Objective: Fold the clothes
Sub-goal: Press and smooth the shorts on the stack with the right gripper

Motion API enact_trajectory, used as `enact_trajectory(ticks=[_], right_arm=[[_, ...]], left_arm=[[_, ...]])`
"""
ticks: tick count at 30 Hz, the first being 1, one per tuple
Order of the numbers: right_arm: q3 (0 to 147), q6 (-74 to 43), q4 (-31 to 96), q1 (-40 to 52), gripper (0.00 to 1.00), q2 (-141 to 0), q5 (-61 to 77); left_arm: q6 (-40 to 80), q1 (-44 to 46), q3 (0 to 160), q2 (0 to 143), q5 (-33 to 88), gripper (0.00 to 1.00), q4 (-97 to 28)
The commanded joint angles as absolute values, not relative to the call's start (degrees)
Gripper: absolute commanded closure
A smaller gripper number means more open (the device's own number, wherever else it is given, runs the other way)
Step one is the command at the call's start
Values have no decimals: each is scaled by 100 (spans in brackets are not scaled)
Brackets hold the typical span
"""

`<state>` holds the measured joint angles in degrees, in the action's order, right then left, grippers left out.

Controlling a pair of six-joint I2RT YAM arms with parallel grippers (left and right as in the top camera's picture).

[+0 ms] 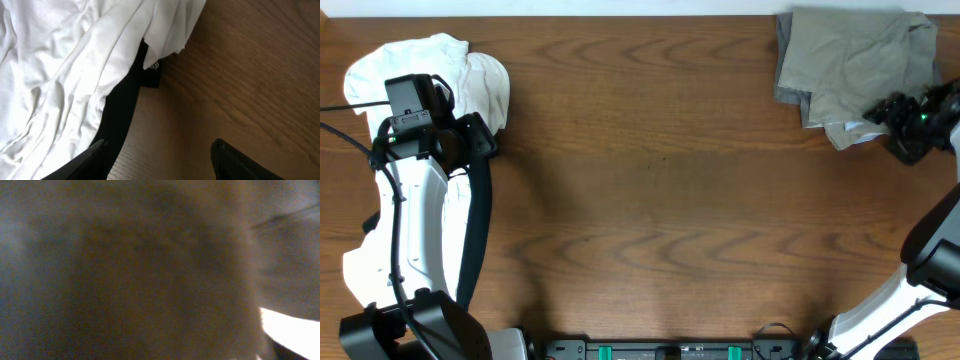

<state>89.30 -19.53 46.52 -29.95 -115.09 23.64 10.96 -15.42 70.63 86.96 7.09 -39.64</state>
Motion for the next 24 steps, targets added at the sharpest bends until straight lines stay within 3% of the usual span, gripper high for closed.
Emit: enact_trajectory(ticks=[1, 8, 13, 14, 17, 18, 24], right_arm=[[9000, -1083, 4772, -3081, 5, -10973, 2423], [9002, 937, 4528, -2906, 6, -10114, 3087], [9002, 1372, 3599, -2453, 18, -9810, 1999], [9000, 1468, 3435, -2362, 28, -9819, 1780], [8997, 1761, 2947, -2082, 85, -9992, 1173], [8997, 1787, 2770, -2010, 99, -10099, 917], [8997, 1789, 2335, -2086, 99, -10763, 276]], left_arm=[[1175, -1529, 7017, 8726, 683, 34, -3962], [1175, -1529, 7017, 8726, 683, 34, -3957], [1175, -1529, 7017, 8726, 683, 34, -3962], [1175, -1529, 7017, 8726, 683, 34, -3962], [1175, -1529, 7017, 8726, 683, 34, -3962], [1175, -1529, 7017, 8726, 683, 34, -3962], [1175, -1529, 7017, 8726, 683, 34, -3962]])
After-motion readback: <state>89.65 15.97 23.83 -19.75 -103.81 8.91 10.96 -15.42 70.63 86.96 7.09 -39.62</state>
